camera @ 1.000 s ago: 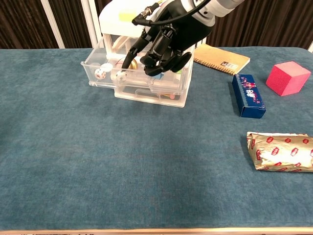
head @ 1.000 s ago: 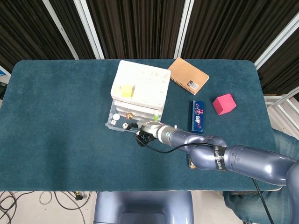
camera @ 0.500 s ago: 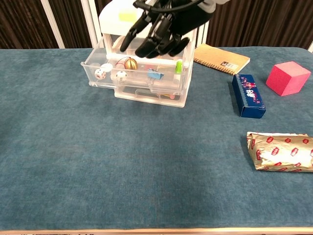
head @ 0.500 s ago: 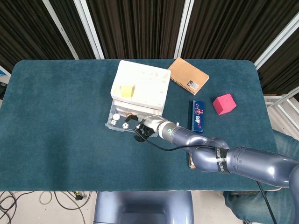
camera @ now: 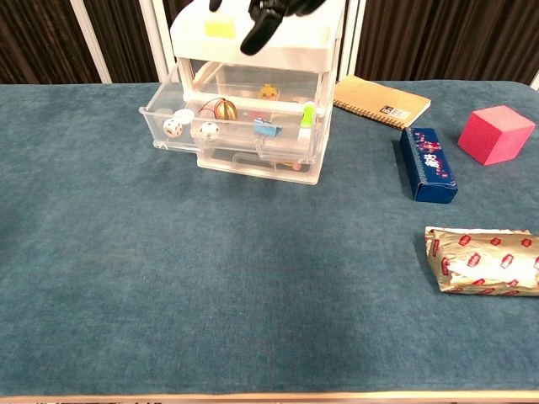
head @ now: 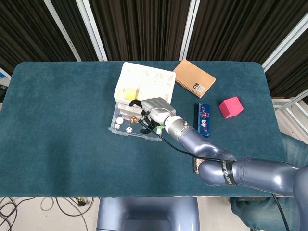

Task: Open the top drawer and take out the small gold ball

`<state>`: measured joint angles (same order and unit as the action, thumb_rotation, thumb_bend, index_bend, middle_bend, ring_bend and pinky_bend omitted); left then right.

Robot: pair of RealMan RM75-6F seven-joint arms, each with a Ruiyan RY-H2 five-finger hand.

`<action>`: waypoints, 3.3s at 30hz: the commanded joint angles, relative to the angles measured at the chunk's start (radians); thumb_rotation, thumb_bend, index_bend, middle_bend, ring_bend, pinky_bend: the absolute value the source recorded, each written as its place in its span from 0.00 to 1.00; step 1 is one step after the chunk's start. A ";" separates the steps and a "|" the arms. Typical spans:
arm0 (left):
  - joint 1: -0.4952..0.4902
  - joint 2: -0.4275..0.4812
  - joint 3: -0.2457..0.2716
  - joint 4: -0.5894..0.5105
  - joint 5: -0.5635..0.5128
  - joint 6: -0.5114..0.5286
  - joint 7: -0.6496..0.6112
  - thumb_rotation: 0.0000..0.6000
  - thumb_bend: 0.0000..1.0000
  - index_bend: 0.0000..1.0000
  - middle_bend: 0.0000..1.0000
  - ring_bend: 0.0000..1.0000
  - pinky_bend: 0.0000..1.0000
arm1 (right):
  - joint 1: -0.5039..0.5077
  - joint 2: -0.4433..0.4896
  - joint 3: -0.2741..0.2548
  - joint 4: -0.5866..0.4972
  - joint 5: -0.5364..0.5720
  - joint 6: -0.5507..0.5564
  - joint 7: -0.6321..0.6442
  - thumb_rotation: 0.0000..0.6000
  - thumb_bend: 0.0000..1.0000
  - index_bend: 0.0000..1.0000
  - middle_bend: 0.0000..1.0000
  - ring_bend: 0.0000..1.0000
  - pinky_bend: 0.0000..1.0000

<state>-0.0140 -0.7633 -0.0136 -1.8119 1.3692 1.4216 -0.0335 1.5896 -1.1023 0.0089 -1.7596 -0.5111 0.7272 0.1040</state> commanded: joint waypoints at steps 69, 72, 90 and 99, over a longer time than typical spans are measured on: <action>-0.016 0.027 0.011 -0.007 -0.028 -0.066 -0.023 1.00 0.24 0.13 0.00 0.00 0.00 | -0.015 -0.498 0.238 0.212 0.430 0.425 -0.869 1.00 0.29 0.37 0.99 1.00 1.00; -0.017 0.028 0.012 -0.007 -0.029 -0.070 -0.022 1.00 0.24 0.13 0.00 0.00 0.00 | -0.021 -0.514 0.248 0.222 0.428 0.445 -0.892 1.00 0.29 0.37 0.99 1.00 1.00; -0.020 0.035 0.016 -0.012 -0.032 -0.080 -0.021 1.00 0.24 0.13 0.00 0.00 0.00 | -0.060 -0.565 0.319 0.234 0.419 0.476 -0.976 1.00 0.29 0.40 1.00 1.00 1.00; -0.020 0.036 0.015 -0.013 -0.033 -0.077 -0.021 1.00 0.24 0.13 0.00 0.00 0.00 | -0.073 -0.587 0.351 0.248 0.417 0.477 -1.010 1.00 0.29 0.40 1.00 1.00 1.00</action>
<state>-0.0335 -0.7275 0.0018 -1.8253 1.3364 1.3444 -0.0546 1.5181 -1.6873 0.3578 -1.5133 -0.0966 1.2055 -0.9037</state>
